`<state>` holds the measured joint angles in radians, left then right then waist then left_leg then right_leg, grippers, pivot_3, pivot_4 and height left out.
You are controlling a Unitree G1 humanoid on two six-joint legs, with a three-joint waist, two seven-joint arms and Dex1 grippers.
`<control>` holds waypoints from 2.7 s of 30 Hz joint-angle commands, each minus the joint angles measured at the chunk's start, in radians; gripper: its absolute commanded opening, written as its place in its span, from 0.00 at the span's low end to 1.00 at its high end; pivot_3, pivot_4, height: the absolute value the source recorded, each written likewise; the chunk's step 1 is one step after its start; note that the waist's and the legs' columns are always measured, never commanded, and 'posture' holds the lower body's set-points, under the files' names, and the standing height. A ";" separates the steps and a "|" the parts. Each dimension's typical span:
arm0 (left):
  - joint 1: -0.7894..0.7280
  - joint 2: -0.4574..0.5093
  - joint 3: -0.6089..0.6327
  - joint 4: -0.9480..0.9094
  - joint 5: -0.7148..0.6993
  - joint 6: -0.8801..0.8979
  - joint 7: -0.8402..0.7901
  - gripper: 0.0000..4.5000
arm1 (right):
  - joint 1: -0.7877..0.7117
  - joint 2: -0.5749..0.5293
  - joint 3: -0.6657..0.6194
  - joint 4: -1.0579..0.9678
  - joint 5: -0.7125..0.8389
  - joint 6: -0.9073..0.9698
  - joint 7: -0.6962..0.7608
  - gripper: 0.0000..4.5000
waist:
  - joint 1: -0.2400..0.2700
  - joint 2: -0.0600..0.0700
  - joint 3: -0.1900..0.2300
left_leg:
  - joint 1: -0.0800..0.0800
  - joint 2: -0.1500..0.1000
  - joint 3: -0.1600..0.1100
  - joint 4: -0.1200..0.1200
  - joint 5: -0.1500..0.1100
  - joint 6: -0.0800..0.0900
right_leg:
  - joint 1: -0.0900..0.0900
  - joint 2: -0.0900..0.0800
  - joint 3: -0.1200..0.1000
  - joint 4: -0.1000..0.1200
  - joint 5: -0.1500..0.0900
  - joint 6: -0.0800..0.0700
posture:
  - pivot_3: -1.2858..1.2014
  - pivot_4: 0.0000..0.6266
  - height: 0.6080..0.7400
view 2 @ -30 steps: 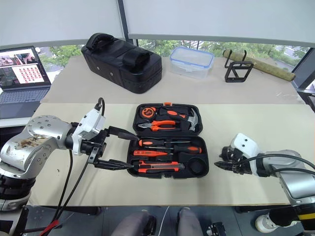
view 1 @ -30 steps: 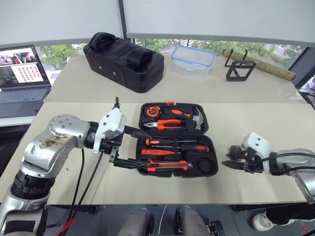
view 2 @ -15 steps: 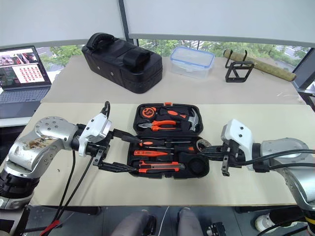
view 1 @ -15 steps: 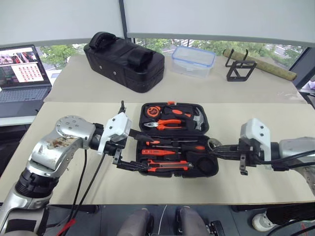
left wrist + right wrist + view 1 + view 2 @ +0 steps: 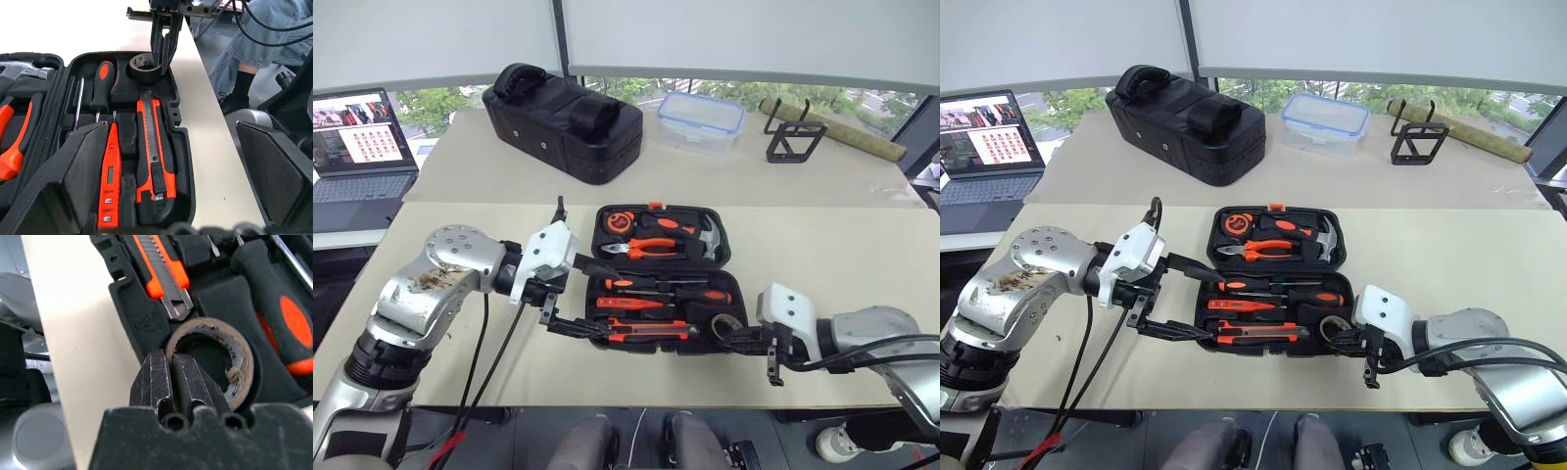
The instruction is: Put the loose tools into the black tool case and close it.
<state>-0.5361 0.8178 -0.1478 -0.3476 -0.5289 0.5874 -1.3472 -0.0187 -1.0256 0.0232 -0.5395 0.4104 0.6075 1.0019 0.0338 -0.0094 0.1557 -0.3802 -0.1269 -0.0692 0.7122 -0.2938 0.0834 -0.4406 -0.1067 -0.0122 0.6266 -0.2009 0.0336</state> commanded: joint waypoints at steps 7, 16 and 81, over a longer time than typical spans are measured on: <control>0.005 0.017 0.016 0.014 0.015 -0.031 -0.003 1.00 | -0.010 -0.035 -0.113 -0.092 0.126 0.076 0.055 0.81 | 0.004 0.000 0.000 | 0.000 0.000 0.000 0.000 0.000 0.000 | 0.000 0.000 0.000 0.000 0.000 0.000 | 0.52 0.24 0.86; 0.042 -0.024 0.050 0.295 0.187 -0.145 0.197 0.74 | -0.184 0.000 -0.277 0.231 0.177 0.158 -0.043 0.48 | 0.005 0.001 0.001 | 0.000 0.000 0.000 -0.002 0.000 0.000 | 0.000 0.000 0.001 0.000 0.000 0.000 | 0.52 0.24 0.86; -0.323 -0.361 0.141 0.794 0.139 0.443 0.539 0.86 | -0.688 0.413 -0.113 0.736 -0.022 0.366 -0.384 0.83 | -0.030 0.002 -0.001 | -0.010 0.000 0.006 0.003 0.002 -0.002 | -0.017 -0.001 0.002 0.015 0.002 -0.002 | 0.52 0.24 0.86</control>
<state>-0.8370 0.4574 -0.0155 0.4333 -0.4018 1.0661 -0.8296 -0.6768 -0.6165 -0.0871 0.1874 0.4018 0.9714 0.6420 0.0037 -0.0071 0.1549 -0.3906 -0.1271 -0.0632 0.7152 -0.2914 0.0813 -0.4577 -0.1078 -0.0099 0.6417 -0.1987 0.0321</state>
